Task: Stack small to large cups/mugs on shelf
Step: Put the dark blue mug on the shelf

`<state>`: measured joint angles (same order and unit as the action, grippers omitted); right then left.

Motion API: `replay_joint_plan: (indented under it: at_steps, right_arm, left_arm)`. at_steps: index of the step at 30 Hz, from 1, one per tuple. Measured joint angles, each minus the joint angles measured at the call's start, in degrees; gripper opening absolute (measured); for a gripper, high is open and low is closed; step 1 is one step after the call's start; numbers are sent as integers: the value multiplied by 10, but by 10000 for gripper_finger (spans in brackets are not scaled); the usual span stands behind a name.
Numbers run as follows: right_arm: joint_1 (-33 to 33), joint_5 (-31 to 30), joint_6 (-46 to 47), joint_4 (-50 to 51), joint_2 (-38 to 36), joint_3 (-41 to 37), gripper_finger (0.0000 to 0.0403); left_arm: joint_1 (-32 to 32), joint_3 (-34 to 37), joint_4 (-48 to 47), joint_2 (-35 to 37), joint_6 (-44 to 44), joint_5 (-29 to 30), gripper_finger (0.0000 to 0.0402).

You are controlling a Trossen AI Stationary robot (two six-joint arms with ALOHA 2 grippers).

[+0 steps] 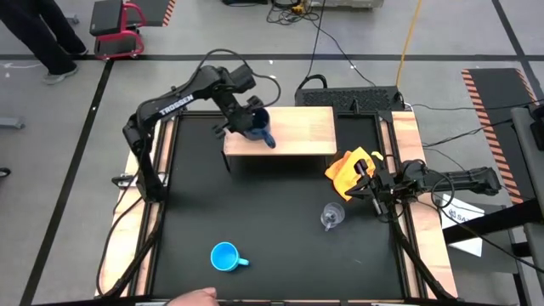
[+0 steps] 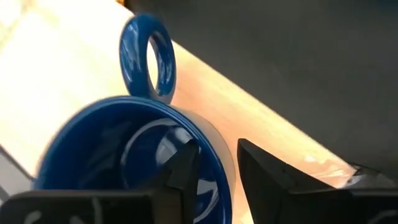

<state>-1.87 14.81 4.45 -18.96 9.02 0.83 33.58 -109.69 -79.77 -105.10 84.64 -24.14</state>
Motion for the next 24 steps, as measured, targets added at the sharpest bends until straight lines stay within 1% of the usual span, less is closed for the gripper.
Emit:
replay_joint_plan:
  at_steps: [11, 13, 16, 17, 21, 24]
  right_arm:
    - [0, 0, 2, 0, 0, 0, 0]
    - [0, 0, 5, 0, 0, 0, 0]
    - [0, 0, 9, 0, 0, 0, 0]
    - [0, 0, 9, 0, 0, 0, 0]
    - [0, 0, 9, 0, 0, 0, 0]
    - [0, 0, 9, 0, 0, 0, 0]
  left_arm:
    - [-15, 0, 12, 70, -59, 2, 118]
    - [-15, 0, 25, 83, -85, -14, 118]
    - [-15, -1, 60, 96, -145, -77, 118]
    - [-16, -1, 74, 98, -169, -88, 118]
    - [-23, -1, 147, 96, -295, -93, 118]
    - [-27, -1, 198, 92, -410, -108, 118]
